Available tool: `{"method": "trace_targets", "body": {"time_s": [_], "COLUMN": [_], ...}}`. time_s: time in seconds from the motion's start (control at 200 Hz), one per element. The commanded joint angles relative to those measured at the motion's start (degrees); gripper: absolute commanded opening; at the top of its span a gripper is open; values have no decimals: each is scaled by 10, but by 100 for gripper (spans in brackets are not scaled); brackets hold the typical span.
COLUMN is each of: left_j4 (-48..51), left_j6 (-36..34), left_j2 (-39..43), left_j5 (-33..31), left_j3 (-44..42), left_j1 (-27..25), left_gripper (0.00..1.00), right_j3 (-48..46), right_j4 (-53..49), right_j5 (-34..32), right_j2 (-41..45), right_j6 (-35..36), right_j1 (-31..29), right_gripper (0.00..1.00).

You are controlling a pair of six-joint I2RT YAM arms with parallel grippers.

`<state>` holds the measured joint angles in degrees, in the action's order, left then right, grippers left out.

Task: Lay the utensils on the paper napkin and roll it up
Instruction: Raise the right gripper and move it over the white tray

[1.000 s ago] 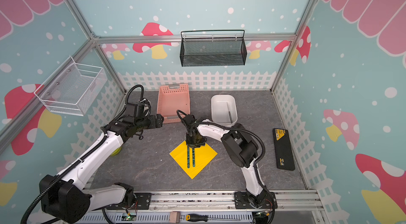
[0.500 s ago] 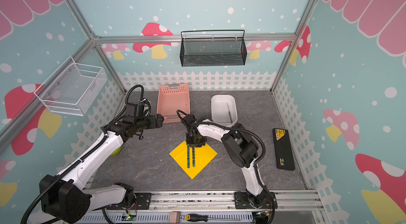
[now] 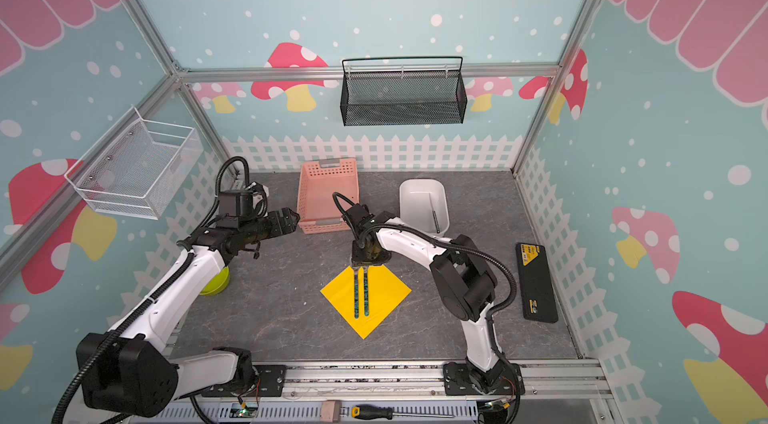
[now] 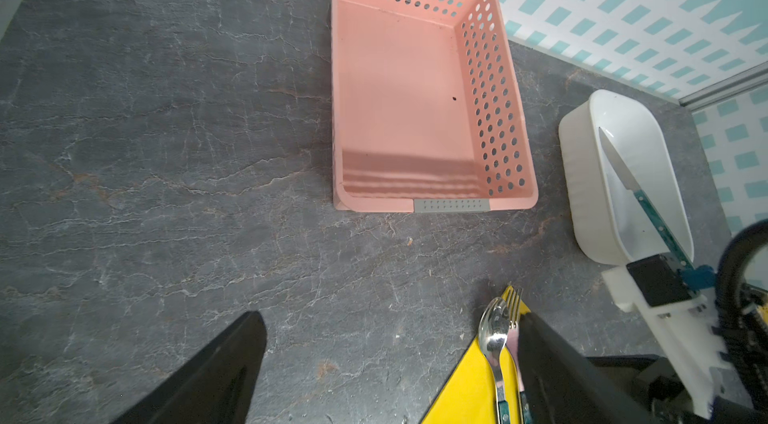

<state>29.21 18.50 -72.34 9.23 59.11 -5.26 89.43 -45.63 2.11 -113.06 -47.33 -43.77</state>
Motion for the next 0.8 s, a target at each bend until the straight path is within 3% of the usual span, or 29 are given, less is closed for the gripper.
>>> {"method": "trace_targets", "body": {"time_s": [0.0,0.37,0.66,0.796], "left_j4": [-15,-23,-26,-26], "left_j6": [8,-13,-23,-22], "left_j2": [-9,-11,-14,-20], "left_j5": [28,9,-9,-7], "left_j3": [-8,-15,-17,-15], "left_j1": [9,20,20,20], "left_gripper": [96,95,95,95], "right_j3": [31,107,217,259], "right_j4": [-46,-84,-163,-176], "right_j5": [-33,-48,-169,-185], "right_j2": [17,1,-67,-106], "right_j6": [45,170,243,262], "right_j1": [21,136,218,243], "right_gripper": [31,30,29,29]}}
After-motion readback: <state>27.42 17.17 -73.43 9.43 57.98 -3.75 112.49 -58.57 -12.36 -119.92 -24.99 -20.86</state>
